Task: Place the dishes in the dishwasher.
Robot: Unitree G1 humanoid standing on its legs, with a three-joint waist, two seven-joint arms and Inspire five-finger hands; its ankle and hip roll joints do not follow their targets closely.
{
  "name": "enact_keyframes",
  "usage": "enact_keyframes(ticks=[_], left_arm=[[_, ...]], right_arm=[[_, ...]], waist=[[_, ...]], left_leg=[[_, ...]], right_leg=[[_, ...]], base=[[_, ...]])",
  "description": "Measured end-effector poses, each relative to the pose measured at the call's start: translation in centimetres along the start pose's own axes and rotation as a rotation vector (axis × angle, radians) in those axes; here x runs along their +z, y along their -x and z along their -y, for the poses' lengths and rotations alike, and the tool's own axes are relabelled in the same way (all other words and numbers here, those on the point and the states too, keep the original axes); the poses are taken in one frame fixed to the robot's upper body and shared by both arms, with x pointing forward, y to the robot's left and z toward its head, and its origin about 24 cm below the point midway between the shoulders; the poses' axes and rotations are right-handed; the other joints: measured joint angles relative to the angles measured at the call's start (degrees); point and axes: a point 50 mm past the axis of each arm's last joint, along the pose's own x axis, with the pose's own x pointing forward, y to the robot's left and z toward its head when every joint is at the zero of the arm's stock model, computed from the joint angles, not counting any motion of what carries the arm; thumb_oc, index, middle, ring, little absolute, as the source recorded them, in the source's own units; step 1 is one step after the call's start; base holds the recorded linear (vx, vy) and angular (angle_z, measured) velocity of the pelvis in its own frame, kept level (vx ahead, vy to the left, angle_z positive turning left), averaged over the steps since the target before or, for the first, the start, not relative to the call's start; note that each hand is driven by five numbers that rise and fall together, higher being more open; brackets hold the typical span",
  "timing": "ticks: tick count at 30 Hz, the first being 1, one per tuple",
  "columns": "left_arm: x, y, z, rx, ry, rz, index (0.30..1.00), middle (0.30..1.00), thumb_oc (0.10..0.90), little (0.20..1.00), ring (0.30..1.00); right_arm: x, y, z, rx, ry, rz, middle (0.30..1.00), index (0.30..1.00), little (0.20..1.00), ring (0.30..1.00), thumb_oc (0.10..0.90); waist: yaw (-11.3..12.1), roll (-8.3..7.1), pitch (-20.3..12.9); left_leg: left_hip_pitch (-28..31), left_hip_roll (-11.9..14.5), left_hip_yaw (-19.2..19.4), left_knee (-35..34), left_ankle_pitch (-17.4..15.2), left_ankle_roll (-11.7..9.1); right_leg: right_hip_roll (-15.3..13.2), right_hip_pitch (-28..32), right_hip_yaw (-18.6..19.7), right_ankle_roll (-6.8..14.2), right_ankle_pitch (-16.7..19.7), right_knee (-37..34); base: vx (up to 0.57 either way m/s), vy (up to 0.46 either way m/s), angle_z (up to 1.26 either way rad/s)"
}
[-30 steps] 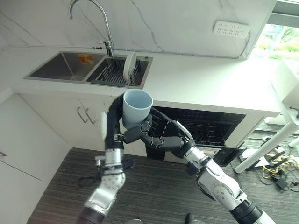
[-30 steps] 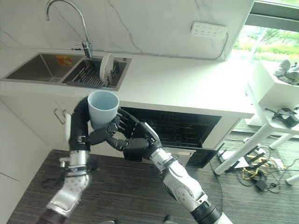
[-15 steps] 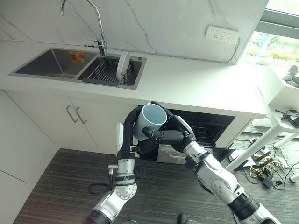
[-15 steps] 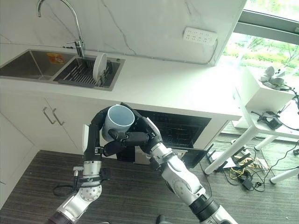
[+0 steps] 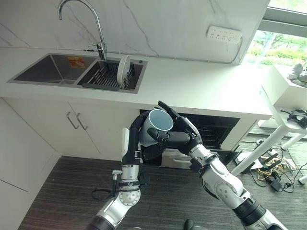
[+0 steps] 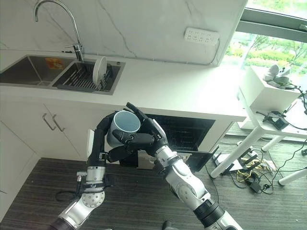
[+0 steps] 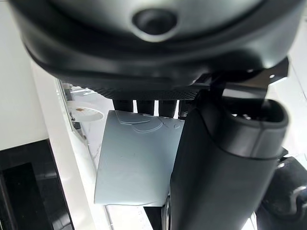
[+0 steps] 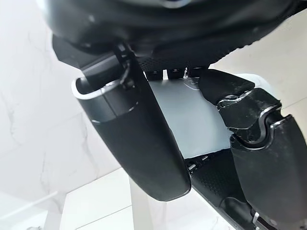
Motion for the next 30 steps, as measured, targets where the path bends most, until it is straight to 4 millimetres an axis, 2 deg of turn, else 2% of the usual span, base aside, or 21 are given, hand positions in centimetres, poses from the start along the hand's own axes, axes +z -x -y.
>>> enact_keyframes(ticks=[20,30], left_arm=[[-0.6,0.4,-0.1,0.008,-0.007,-0.001,0.300,0.300,0.400,0.300,0.300],[-1.0,0.8,-0.2,0.015,-0.011,-0.003,0.300,0.300,0.400,0.300,0.300]], right_arm=[[-0.6,-0.1,0.2,0.006,-0.009,-0.018,0.900,0.900,0.900,0.900,0.800],[-1.1,-0.1,0.2,0.013,-0.019,-0.032,0.900,0.900,0.900,0.900,0.800]], waist=[[0.02,0.03,-0.16],[0.00,-0.28,-0.78]], left_leg=[[-0.64,0.08,-0.01,1.74,-0.16,-0.04],[-1.34,0.16,0.06,3.39,-1.46,0.29]], right_leg=[[-0.30,-0.17,-0.33,0.00,0.39,-0.06],[-0.46,-0.29,-0.35,0.16,0.46,-0.13]], base=[[0.00,0.000,0.00],[0.00,-0.001,-0.01]])
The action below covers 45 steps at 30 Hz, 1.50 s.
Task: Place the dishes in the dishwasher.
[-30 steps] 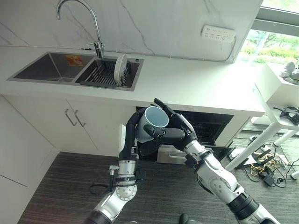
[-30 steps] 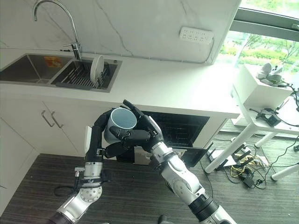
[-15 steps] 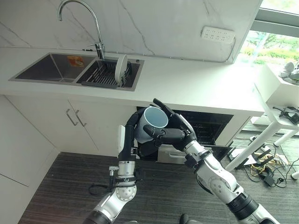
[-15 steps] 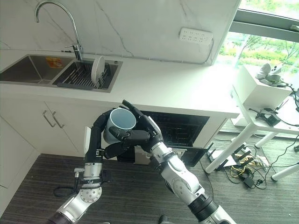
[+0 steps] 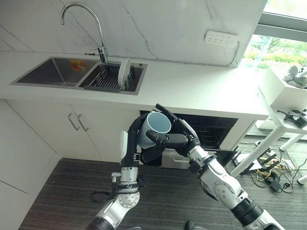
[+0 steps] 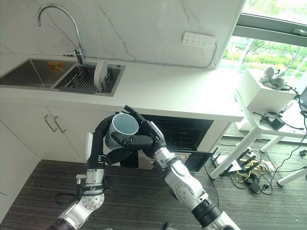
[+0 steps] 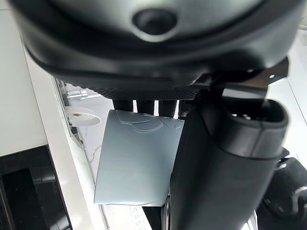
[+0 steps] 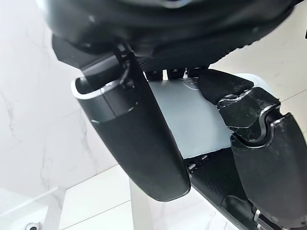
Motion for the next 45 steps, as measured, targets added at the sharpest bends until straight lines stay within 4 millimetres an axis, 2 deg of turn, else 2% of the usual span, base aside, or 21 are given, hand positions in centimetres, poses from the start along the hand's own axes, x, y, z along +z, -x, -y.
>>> enact_keyframes(ticks=[4,20,21,22,44,45], left_arm=[[-0.34,0.24,-0.08,0.003,-0.022,-0.001,0.300,0.300,0.400,0.300,0.300],[-0.39,0.30,-0.13,0.003,-0.024,-0.003,0.300,0.300,0.400,0.300,0.300],[-0.38,0.31,-0.13,0.003,-0.023,-0.004,0.300,0.300,0.400,0.300,0.300],[-0.27,0.30,-0.15,0.002,-0.024,-0.004,0.300,0.300,0.400,0.300,0.300],[0.53,-0.15,0.01,-0.011,-0.036,-0.011,0.300,0.300,0.400,0.300,0.300],[0.53,-0.15,0.02,-0.012,-0.036,-0.011,0.319,0.319,0.413,0.319,0.319]], right_arm=[[-0.50,-0.11,0.04,-0.003,-0.013,-0.016,0.900,0.900,0.900,0.900,0.800],[-0.60,-0.12,0.02,-0.002,-0.014,-0.025,0.900,0.900,0.900,0.900,0.800],[-0.60,-0.12,0.02,-0.002,-0.014,-0.026,0.768,0.768,0.768,0.768,0.712],[-0.61,-0.12,0.02,-0.002,-0.013,-0.026,0.300,0.300,0.300,0.300,0.400],[-0.40,-0.14,0.39,-0.050,0.009,-0.018,0.300,0.300,0.300,0.300,0.400],[-0.41,-0.15,0.38,-0.050,0.008,-0.018,0.300,0.300,0.300,0.300,0.400]], waist=[[-0.01,-0.60,-0.59],[0.10,-0.62,-0.60],[0.13,-0.62,-0.60],[0.17,-0.62,-0.60],[0.16,-0.37,-0.45],[0.17,-0.34,-0.43]], left_leg=[[-0.37,-0.07,0.05,0.50,-0.10,-0.09],[-0.52,-0.15,0.03,0.48,-0.33,0.21],[-0.55,-0.14,0.03,0.48,-0.42,0.37],[-0.60,-0.14,0.00,0.47,-0.44,0.40],[-0.45,-0.11,-0.04,-0.67,0.09,-0.13],[-0.45,-0.09,-0.06,-0.71,0.10,-0.12]], right_leg=[[-0.23,-0.05,-0.01,0.20,0.18,-0.12],[-0.62,0.05,-0.14,0.43,0.32,-0.49],[-0.65,0.07,-0.20,0.44,0.33,-0.57],[-0.68,0.09,-0.32,0.44,0.36,-0.61],[-0.75,0.26,-0.65,0.16,0.61,-0.93],[-0.74,0.28,-0.69,0.16,0.62,-0.93]], base=[[0.00,0.000,0.00],[0.00,0.000,0.00],[0.00,0.000,0.00],[0.00,0.000,0.00],[0.00,0.000,0.00],[0.00,0.000,0.00]])
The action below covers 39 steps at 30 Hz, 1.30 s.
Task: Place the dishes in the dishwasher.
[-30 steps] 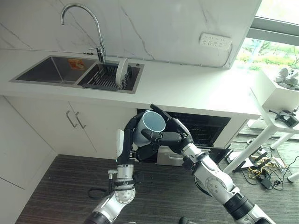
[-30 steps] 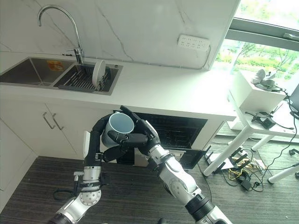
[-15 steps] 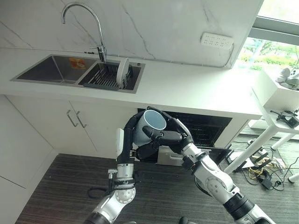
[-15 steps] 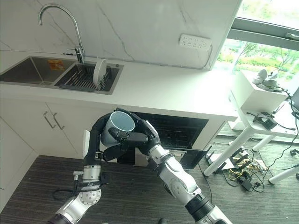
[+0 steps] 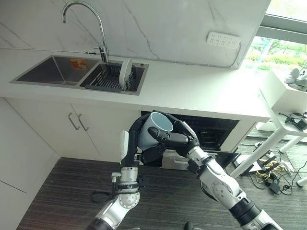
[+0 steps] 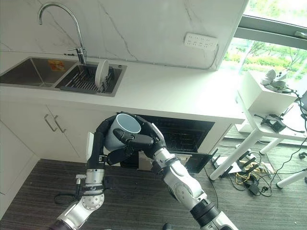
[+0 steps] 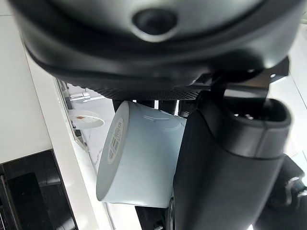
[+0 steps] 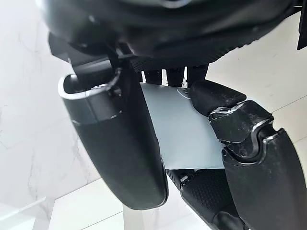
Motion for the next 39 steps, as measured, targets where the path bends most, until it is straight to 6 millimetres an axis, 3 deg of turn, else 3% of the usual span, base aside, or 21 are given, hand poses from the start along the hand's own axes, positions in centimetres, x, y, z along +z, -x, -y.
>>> enact_keyframes(ticks=[1,2,8,15,22,26,39], left_arm=[[0.0,0.0,0.0,-0.001,0.000,0.000,0.453,0.453,0.502,0.453,0.453],[0.0,0.0,0.0,-0.003,-0.001,-0.001,0.900,0.900,0.800,0.900,0.900],[0.0,0.1,0.4,-0.039,0.022,-0.023,0.900,0.900,0.800,0.900,0.900],[0.6,-0.3,0.6,-0.055,0.031,-0.002,0.900,0.900,0.800,0.900,0.900],[1.4,-0.6,1.1,-0.070,0.016,0.037,0.900,0.900,0.800,0.900,0.900],[1.8,-0.7,1.4,-0.086,0.003,0.070,0.900,0.900,0.800,0.900,0.900],[2.5,-1.0,2.0,-0.072,0.032,0.081,0.900,0.900,0.800,0.900,0.900]], right_arm=[[0.0,0.0,0.0,0.000,-0.001,0.000,0.300,0.300,0.300,0.300,0.400],[0.0,0.0,0.0,-0.001,-0.001,0.000,0.300,0.300,0.300,0.300,0.400],[0.1,0.1,0.5,-0.036,0.008,0.006,0.300,0.300,0.300,0.300,0.400],[0.3,0.5,0.8,-0.078,-0.006,0.058,0.300,0.300,0.300,0.300,0.400],[0.6,1.1,0.9,-0.104,-0.028,0.113,0.300,0.300,0.300,0.300,0.400],[0.8,1.8,1.1,-0.121,-0.043,0.147,0.300,0.300,0.300,0.300,0.400],[1.7,1.9,1.0,-0.131,0.076,0.219,0.300,0.300,0.300,0.300,0.400]], waist=[[-0.01,0.02,0.01],[0.00,0.03,0.02],[-0.04,0.18,0.09],[-0.81,1.42,0.89],[-3.12,1.56,0.97],[-3.33,2.78,1.71],[-3.23,2.87,1.74]], left_leg=[[0.00,0.00,-0.01,-0.02,0.00,0.00],[0.00,0.00,-0.02,-0.04,0.01,0.00],[0.06,-0.02,-0.03,-0.30,0.03,0.04],[0.19,0.05,-0.67,-0.82,0.28,0.09],[0.68,0.03,-0.59,-2.11,1.06,-0.10],[1.26,0.07,-0.21,-2.95,1.38,-0.18],[1.12,0.04,-0.57,-2.96,1.42,-0.11]], right_leg=[[0.00,0.01,-0.04,-0.01,0.00,0.00],[0.00,0.02,-0.06,0.00,0.00,0.00],[-0.09,0.13,-0.18,0.03,-0.02,-0.12],[-0.17,0.85,-1.16,0.23,-0.17,-0.31],[-0.08,0.92,-1.42,0.43,-0.19,-0.07],[0.09,1.03,-1.29,0.42,-0.22,-0.10],[-0.03,1.04,-1.56,0.38,-0.30,0.10]], base=[[0.00,0.000,0.00],[0.00,0.000,0.00],[0.00,0.000,0.00],[-0.01,0.008,0.07],[0.00,0.007,0.01],[0.00,0.010,-0.02],[0.00,0.000,0.00]])
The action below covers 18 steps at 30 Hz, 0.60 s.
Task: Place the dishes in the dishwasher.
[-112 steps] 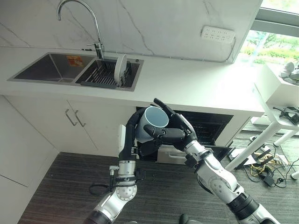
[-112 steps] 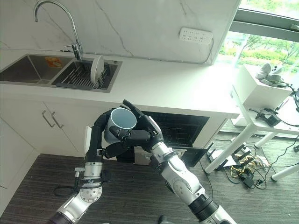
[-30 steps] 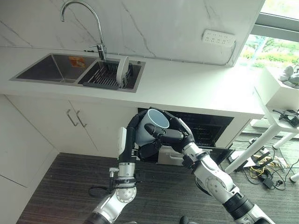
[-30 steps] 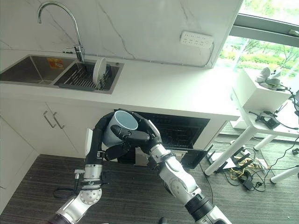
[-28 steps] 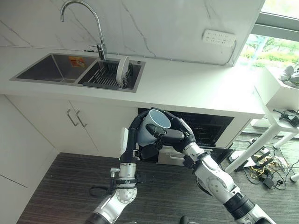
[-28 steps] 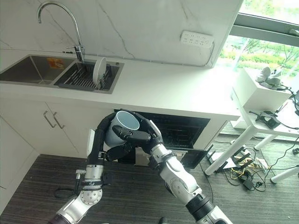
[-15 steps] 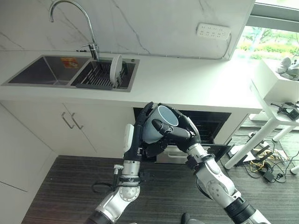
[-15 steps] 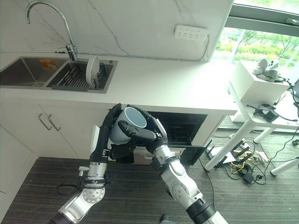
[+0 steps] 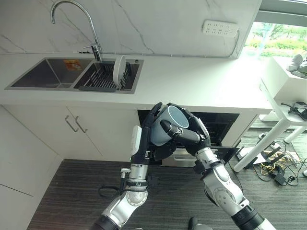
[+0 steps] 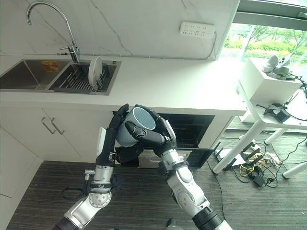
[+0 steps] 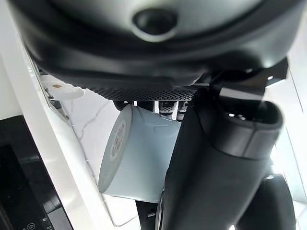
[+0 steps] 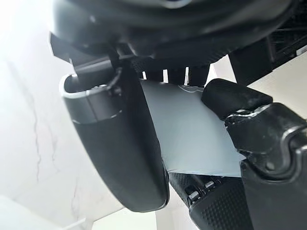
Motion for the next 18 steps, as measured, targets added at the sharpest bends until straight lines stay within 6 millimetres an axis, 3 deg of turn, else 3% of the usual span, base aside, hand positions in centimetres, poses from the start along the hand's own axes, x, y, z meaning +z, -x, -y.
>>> enact_keyframes(ticks=[7,10,15,18], left_arm=[[0.4,-0.2,0.0,0.003,0.008,0.019,0.900,0.900,0.800,0.900,0.900],[0.2,0.0,-0.3,0.022,0.004,0.005,0.900,0.900,0.800,0.900,0.900],[-1.4,-0.4,-4.3,0.261,-0.052,-0.077,0.900,0.900,0.800,0.900,0.900],[-1.9,-0.5,-5.6,0.328,-0.063,-0.102,0.900,0.900,0.800,0.900,0.900]], right_arm=[[1.1,0.0,-0.2,-0.006,0.146,0.065,0.300,0.300,0.300,0.300,0.400],[2.4,-0.1,1.3,-0.114,0.186,0.131,0.300,0.300,0.300,0.300,0.400],[6.3,0.9,5.5,-0.360,0.307,0.298,0.300,0.300,0.300,0.300,0.400],[7.5,1.4,6.3,-0.397,0.327,0.363,0.300,0.300,0.300,0.300,0.400]], waist=[[0.03,0.01,0.01],[0.20,0.02,0.01],[0.22,0.26,-0.02],[0.06,0.50,-0.06]], left_leg=[[-0.16,0.00,-0.40,0.00,0.00,0.07],[-0.28,-0.04,-0.81,0.00,0.01,0.11],[-0.37,-0.05,-0.94,0.00,0.08,0.07],[-0.27,-0.05,-0.93,0.06,0.20,-0.12]], right_leg=[[-0.11,0.02,-0.41,0.18,-0.35,0.27],[-0.23,0.02,-0.75,0.19,-0.69,0.66],[-0.26,-0.02,-0.91,-0.01,-0.82,0.88],[-0.20,-0.02,-0.81,0.00,-0.82,0.88]], base=[[0.00,-0.001,0.02],[0.00,-0.006,0.07],[0.00,-0.001,0.01],[0.00,0.002,-0.02]])
